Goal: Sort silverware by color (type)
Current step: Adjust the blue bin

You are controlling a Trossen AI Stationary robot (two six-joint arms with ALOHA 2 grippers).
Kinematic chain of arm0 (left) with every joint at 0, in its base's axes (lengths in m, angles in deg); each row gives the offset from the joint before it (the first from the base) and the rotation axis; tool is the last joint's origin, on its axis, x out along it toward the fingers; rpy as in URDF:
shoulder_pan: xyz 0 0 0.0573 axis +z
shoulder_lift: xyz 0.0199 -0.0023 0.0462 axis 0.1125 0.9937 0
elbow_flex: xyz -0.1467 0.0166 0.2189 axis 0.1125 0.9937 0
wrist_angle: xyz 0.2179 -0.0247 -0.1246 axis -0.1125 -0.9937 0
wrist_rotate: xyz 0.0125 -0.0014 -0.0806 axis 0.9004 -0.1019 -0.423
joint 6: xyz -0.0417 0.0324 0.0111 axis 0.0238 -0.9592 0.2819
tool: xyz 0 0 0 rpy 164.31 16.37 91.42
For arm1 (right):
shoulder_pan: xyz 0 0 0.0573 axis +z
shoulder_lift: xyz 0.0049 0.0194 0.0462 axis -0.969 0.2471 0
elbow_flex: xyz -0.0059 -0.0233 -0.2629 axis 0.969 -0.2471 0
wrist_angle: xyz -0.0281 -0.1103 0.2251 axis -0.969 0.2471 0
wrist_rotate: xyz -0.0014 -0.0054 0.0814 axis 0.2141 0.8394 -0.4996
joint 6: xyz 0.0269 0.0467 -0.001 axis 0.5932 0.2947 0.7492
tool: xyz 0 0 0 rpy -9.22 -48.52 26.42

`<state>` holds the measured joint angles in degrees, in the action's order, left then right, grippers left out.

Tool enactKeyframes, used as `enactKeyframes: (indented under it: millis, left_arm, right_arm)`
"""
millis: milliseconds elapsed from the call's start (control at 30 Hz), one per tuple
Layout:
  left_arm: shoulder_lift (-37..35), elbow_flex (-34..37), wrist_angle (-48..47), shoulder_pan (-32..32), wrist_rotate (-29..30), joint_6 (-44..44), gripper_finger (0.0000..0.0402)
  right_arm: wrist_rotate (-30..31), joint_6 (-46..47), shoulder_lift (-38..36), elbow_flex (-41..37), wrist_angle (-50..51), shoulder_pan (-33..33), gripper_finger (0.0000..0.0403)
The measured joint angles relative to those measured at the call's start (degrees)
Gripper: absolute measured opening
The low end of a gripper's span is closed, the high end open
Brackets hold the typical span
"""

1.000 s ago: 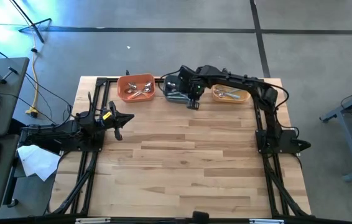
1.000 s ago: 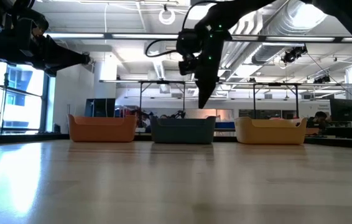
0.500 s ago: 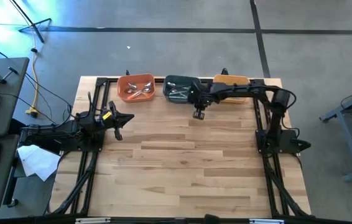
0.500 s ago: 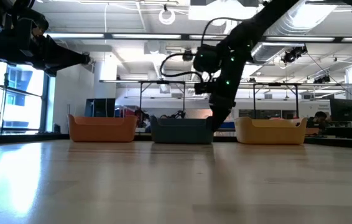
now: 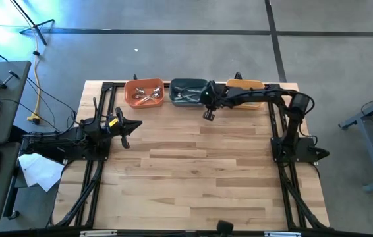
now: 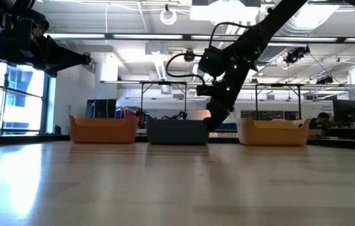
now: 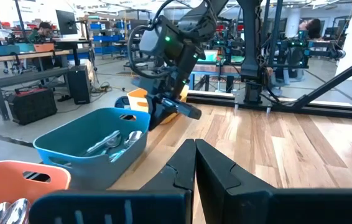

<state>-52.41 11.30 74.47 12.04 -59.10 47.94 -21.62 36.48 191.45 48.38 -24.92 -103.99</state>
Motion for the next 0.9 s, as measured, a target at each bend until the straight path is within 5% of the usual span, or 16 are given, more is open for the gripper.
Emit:
enactKeyframes:
  millis: [333,500,900]
  left_arm:
    - [0.0,0.0,0.0,0.0,0.0,0.0,0.0003]
    - [0.0,0.0,0.0,0.0,0.0,0.0,0.0003]
    - [0.0,0.0,0.0,0.0,0.0,0.0,0.0003]
  right_arm:
    - [-1.5,1.1,-5.1,0.0,5.6,1.6,0.0]
    - [-3.8,0.4,-6.9,0.1,-1.9,2.4,0.0]
    - [-3.0,-1.2,-4.7,0.1,-7.5,-5.7,0.0]
